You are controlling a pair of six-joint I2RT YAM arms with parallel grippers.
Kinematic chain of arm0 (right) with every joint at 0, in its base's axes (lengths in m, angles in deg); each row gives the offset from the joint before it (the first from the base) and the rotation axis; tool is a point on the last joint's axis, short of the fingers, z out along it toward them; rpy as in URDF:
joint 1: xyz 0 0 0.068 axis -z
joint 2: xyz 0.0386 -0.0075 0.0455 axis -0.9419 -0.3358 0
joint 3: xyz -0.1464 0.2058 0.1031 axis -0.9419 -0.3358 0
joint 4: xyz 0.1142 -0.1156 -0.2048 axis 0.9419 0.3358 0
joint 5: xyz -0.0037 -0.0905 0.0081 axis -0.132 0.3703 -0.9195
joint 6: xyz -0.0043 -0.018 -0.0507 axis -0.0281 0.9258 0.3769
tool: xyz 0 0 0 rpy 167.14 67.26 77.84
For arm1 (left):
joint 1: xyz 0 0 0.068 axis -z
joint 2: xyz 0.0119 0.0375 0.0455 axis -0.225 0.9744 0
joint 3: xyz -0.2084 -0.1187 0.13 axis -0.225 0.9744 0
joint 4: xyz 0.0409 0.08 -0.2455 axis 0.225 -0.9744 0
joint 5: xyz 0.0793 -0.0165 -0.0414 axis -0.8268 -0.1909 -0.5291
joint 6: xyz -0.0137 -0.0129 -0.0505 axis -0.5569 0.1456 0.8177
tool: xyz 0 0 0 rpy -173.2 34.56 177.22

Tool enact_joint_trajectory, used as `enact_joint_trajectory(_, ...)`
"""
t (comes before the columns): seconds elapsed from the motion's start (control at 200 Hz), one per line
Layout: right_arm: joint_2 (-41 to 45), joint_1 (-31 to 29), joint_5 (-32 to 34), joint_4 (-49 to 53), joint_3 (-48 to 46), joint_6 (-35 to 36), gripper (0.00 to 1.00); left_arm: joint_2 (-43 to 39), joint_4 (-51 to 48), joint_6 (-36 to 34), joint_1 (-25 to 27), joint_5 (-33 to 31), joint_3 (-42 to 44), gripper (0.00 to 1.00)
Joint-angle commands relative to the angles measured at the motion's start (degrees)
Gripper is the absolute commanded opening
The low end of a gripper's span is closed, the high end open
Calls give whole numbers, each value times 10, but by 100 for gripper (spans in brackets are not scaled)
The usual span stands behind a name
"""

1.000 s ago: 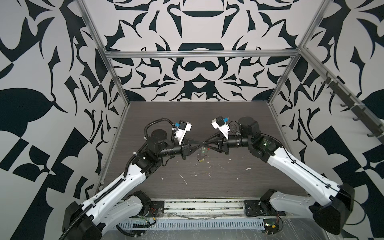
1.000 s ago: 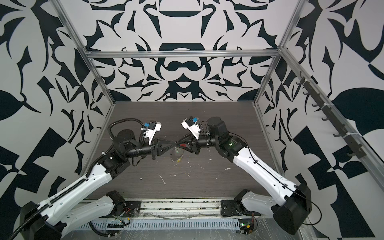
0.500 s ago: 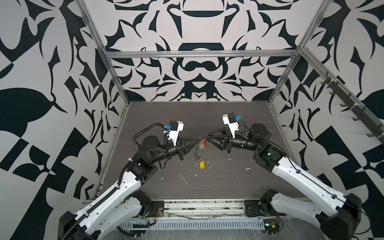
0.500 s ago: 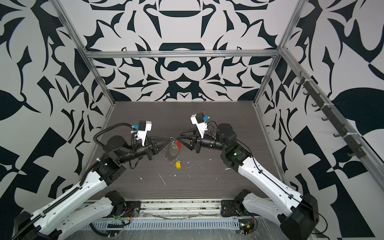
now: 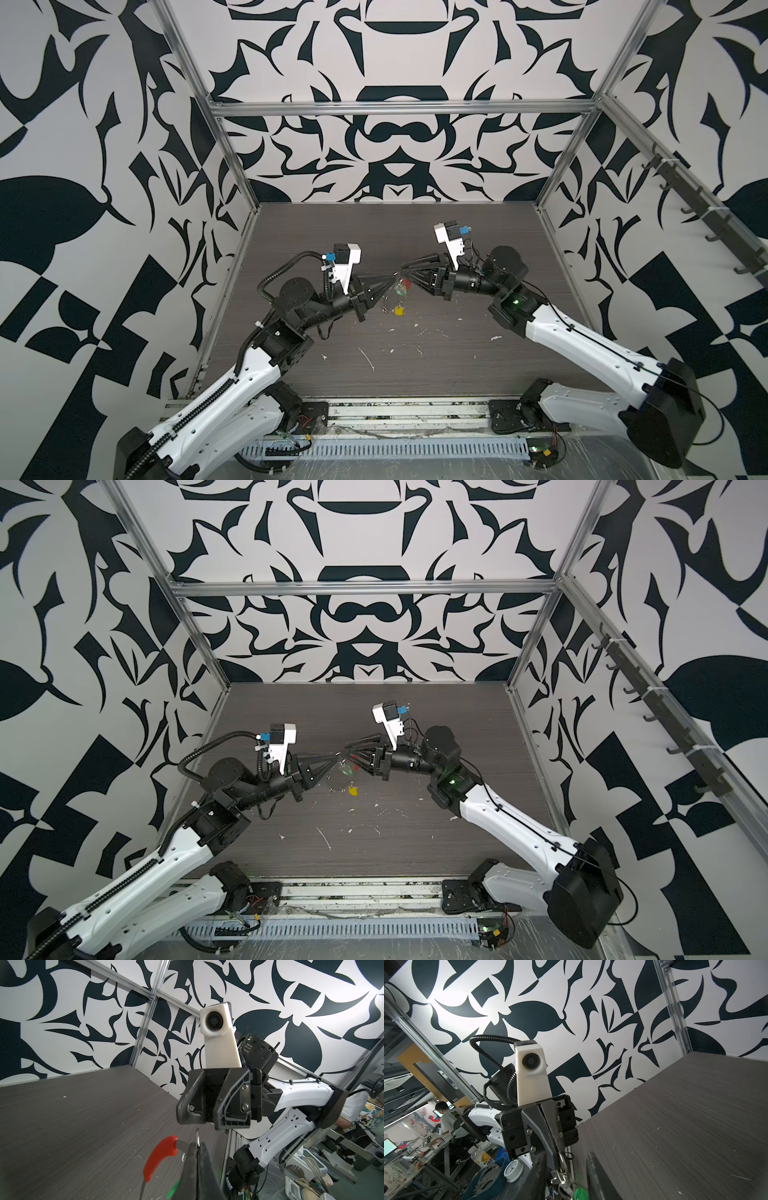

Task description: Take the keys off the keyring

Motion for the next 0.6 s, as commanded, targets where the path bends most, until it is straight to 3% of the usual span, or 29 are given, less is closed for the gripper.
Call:
enact_joint_trajectory(0.0, 0, -10, -13, -36, 13, -12, 32, -15, 22, -4, 2, -17, 7, 0)
enact_joint_trajectory(0.595, -4, -18, 0, -17, 26, 4, 12, -31, 14, -6, 2, -38, 13, 0)
